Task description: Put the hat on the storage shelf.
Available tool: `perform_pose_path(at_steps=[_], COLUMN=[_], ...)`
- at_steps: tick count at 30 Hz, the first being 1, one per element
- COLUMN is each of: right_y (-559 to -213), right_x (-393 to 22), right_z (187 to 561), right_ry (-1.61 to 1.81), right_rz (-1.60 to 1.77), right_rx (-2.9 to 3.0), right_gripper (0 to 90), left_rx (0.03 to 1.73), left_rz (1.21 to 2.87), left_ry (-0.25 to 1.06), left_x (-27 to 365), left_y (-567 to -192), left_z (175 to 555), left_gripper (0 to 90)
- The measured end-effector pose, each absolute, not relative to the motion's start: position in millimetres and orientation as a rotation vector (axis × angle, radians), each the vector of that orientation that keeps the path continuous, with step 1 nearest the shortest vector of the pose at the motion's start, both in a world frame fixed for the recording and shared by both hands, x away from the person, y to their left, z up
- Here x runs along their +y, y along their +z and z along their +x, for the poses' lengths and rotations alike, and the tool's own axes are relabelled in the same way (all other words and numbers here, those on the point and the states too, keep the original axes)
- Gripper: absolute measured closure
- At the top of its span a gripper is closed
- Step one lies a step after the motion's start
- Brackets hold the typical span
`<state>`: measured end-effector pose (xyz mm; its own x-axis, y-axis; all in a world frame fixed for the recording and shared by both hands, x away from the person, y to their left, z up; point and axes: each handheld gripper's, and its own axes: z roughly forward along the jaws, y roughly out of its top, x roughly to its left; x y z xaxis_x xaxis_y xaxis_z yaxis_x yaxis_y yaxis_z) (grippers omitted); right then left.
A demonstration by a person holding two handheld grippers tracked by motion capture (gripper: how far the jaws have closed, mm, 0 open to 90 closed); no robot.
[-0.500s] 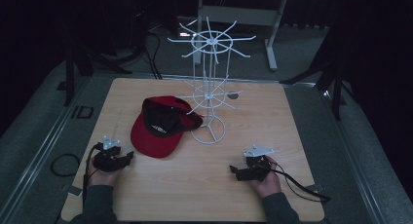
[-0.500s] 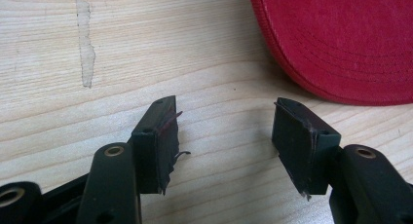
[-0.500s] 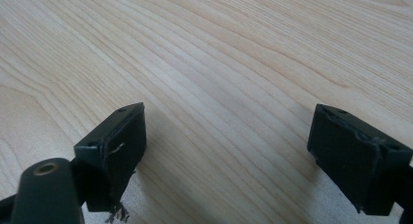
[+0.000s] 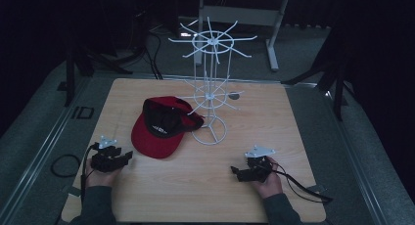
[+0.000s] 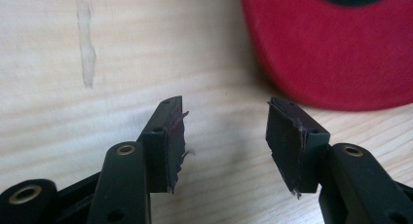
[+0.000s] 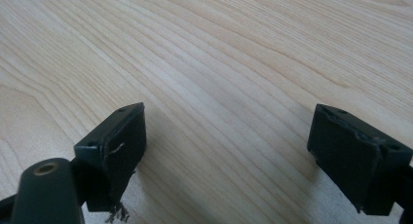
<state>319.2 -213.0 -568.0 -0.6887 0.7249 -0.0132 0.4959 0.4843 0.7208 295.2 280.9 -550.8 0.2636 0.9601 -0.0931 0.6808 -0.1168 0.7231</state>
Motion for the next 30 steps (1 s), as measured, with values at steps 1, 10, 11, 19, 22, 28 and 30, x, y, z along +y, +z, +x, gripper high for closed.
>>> perform_pose_path(at_steps=[1, 10, 11, 19, 22, 28, 30], right_y=[-568.0, -567.9, -567.9, -567.8, -567.8, -567.8, -567.8], right_x=[-212.9, -213.0, -213.0, -212.8, -212.8, -212.8, -212.8], right_z=[319.2, 319.2, 319.2, 318.9, 318.9, 319.0, 319.0], right_ry=[1.021, 1.021, 1.021, 1.02, 1.02, 1.02, 1.021], right_rz=[1.031, 1.031, 1.031, 1.034, 1.035, 1.035, 1.035], right_rx=[2.417, 2.419, 2.419, 2.42, 2.419, 2.42, 2.42], right_gripper=[14.0, 13.9, 13.9, 14.0, 14.0, 14.0, 14.0], left_rx=[1.471, 1.391, 1.391, 1.388, 1.403, 1.407, 1.404], left_rz=[1.866, 1.815, 1.815, 1.851, 1.87, 1.914, 1.92], left_ry=[0.544, 0.661, 0.661, 0.616, 0.571, 0.454, 0.455], left_x=[280.8, 279.4, 279.4, 277.8, 276.6, 275.0, 274.1], left_y=[-547.1, -507.9, -507.9, -498.4, -502.1, -517.0, -518.5], left_z=[295.7, 319.3, 319.3, 349.6, 358.6, 374.8, 375.8], left_gripper=[48.8, 53.9, 55.1, 63.5, 62.5, 58.0, 58.0])
